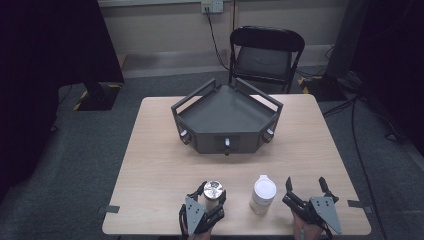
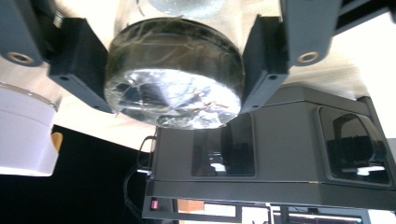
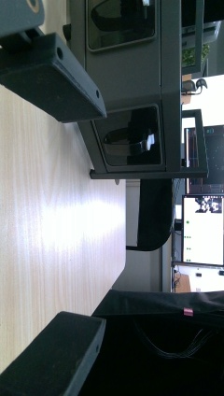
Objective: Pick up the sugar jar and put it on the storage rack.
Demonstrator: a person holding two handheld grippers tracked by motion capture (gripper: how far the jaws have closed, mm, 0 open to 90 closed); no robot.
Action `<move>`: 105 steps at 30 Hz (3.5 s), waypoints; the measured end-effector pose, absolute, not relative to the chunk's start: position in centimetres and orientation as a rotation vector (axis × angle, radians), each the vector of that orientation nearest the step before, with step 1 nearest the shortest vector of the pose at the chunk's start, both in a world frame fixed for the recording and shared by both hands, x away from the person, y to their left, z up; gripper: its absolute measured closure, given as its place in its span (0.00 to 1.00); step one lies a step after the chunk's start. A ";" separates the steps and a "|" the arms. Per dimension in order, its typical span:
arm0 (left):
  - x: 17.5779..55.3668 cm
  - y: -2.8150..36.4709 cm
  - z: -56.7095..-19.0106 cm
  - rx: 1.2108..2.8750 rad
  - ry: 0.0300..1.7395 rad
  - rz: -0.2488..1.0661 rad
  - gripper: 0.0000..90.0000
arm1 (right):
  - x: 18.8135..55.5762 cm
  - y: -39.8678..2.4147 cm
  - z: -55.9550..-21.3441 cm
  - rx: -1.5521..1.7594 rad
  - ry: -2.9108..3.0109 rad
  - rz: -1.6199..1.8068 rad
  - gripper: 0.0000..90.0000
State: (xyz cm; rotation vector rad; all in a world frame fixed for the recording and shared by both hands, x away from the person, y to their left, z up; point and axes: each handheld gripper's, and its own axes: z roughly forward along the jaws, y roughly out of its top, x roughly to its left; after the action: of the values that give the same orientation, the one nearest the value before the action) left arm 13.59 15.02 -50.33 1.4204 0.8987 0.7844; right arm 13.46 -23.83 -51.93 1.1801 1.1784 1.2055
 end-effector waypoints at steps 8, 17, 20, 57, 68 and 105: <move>13.4 14.8 -50.3 1.412 0.907 0.795 0.39 | 13.5 -23.8 -51.9 1.180 1.178 1.206 0.01; 13.3 14.9 -50.3 1.405 0.901 0.792 0.39 | 13.5 -23.8 -51.9 1.180 1.179 1.206 0.01; 13.4 14.9 -50.0 1.418 0.893 0.790 0.39 | 13.5 -23.8 -51.9 1.180 1.179 1.206 0.01; 15.0 17.0 -47.4 1.418 0.803 0.778 0.39 | 13.5 -23.8 -51.9 1.180 1.178 1.205 0.01; 16.0 17.2 -46.5 1.417 0.778 0.784 0.39 | 13.5 -23.8 -51.9 1.180 1.178 1.205 0.01; 21.0 16.9 -41.1 1.328 0.783 0.811 0.39 | 13.4 -23.9 -51.9 1.179 1.180 1.208 0.01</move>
State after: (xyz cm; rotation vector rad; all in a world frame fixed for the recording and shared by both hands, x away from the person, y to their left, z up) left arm 21.00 16.91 -41.13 1.3282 0.7833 0.8108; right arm 13.42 -23.90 -51.93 1.1788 1.1802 1.2079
